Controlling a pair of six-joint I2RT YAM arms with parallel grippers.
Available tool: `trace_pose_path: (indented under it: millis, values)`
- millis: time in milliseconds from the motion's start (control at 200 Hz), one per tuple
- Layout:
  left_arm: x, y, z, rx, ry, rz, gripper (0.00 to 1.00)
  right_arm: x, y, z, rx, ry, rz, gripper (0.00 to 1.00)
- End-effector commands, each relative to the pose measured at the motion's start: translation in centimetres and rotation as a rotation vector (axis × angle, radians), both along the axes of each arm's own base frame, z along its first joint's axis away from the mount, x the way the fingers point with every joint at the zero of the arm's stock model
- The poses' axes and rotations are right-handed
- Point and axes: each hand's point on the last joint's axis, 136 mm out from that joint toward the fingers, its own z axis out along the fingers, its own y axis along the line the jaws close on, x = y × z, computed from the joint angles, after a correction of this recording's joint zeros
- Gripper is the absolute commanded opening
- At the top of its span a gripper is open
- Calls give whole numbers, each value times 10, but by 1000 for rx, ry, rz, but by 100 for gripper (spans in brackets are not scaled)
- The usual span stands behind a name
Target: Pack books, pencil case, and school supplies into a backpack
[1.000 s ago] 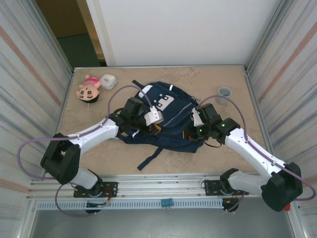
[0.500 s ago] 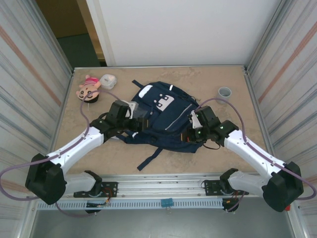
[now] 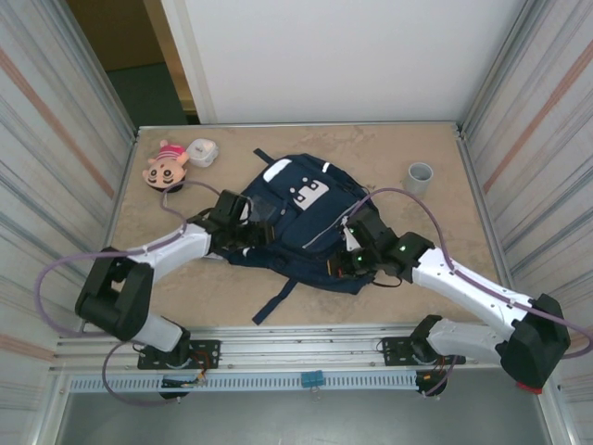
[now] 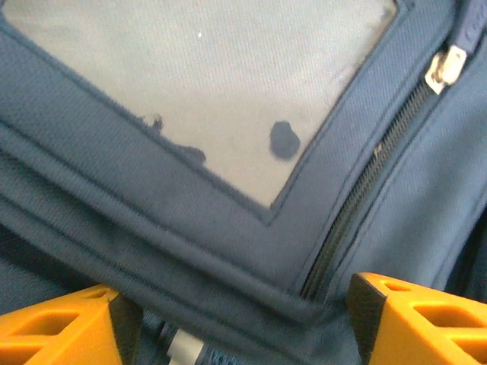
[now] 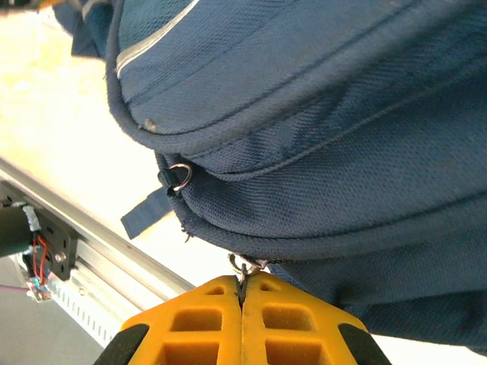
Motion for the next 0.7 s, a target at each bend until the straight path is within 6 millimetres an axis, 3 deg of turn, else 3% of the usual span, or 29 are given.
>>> trace_pose_path:
  millis: [0, 195, 326, 506, 697]
  values:
    - [45, -15, 27, -60, -118, -12, 73, 2, 29, 14, 68, -27, 2, 0]
    - [80, -18, 45, -94, -175, 4, 74, 2, 74, 15, 112, -49, 30, 0]
    - [80, -18, 55, -125, -160, 13, 75, 6, 96, 14, 109, -58, 39, 0]
    - [35, -6, 70, -229, -73, 114, 75, 13, 106, 17, 105, -73, 54, 0]
    - [-29, -1, 62, -376, 128, 243, 72, 11, 111, 14, 105, -55, 87, 0]
